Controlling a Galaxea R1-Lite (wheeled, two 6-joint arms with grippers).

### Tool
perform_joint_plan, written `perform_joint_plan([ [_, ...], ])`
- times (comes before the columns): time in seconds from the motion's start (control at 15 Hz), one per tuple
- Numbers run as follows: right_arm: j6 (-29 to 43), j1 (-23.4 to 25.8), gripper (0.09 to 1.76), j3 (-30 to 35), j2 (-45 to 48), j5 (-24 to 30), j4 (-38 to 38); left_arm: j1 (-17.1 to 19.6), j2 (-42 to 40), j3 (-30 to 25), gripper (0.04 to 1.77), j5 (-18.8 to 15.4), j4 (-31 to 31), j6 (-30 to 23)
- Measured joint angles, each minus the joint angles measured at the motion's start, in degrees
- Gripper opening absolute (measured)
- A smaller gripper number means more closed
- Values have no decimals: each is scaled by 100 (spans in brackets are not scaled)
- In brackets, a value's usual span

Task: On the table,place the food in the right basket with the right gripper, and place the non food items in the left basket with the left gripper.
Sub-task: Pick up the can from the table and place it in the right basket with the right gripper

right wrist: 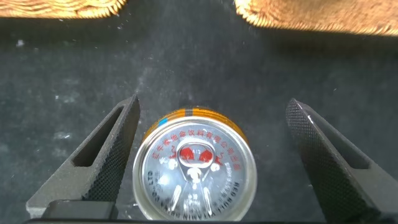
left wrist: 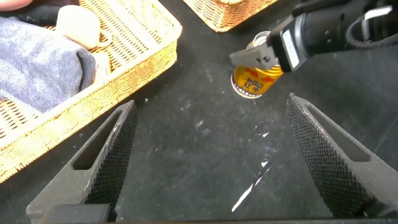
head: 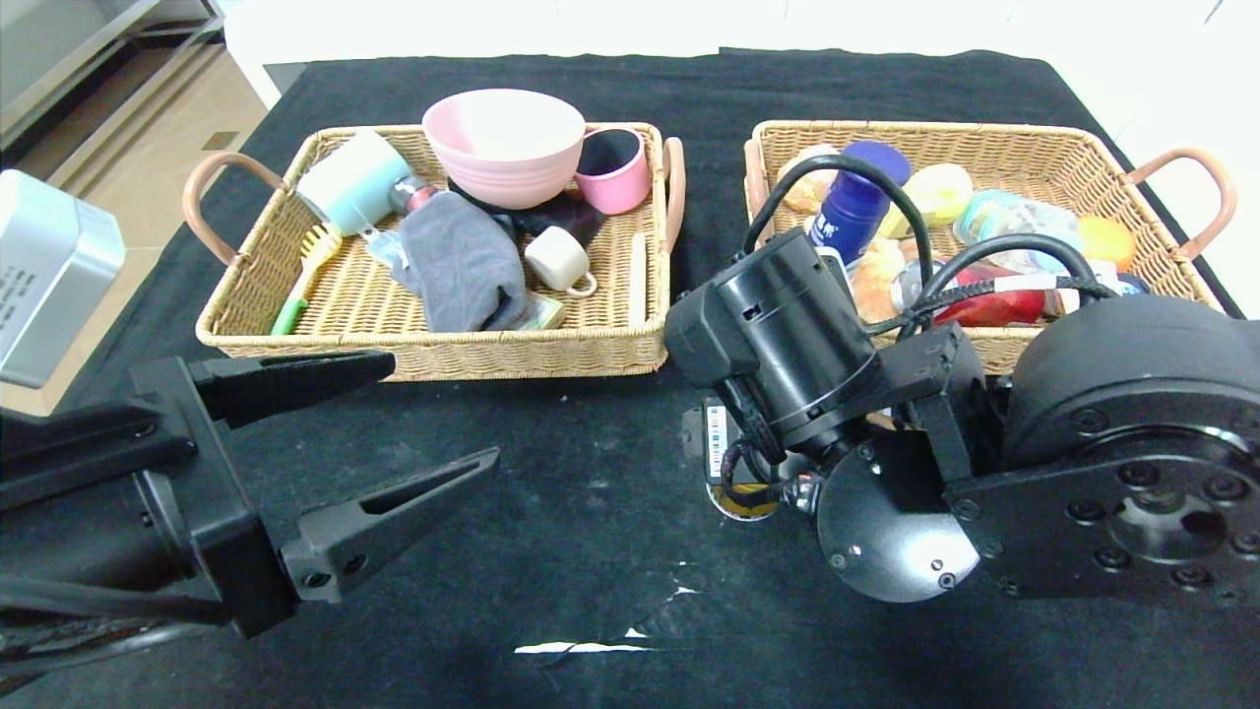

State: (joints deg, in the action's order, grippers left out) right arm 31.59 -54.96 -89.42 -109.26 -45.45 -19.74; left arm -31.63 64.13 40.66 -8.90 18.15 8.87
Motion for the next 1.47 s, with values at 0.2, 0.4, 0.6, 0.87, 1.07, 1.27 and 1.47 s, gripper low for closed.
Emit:
perform_joint_plan([
  [0.2,79,0,171,20,-124,28,-10,0,13,-4,172,0,0,0],
  [0.4,113,0,171,28,-178,74,-18,-2,24,-13,172,-2,0,2],
  [0.6,151,-4,171,44,-210,88,-16,-9,28,-20,172,-7,1,11],
  [0.87,204,-6,123,59,-241,105,-16,-17,46,-30,172,-13,0,11],
  [1.07,206,-6,122,67,-251,102,-13,-17,52,-39,172,-16,0,11],
  [1.27,208,-15,122,83,-265,105,-7,-26,59,-39,172,-16,0,13],
  [1.47,208,-20,122,98,-276,102,-10,-28,63,-48,172,-17,0,13],
])
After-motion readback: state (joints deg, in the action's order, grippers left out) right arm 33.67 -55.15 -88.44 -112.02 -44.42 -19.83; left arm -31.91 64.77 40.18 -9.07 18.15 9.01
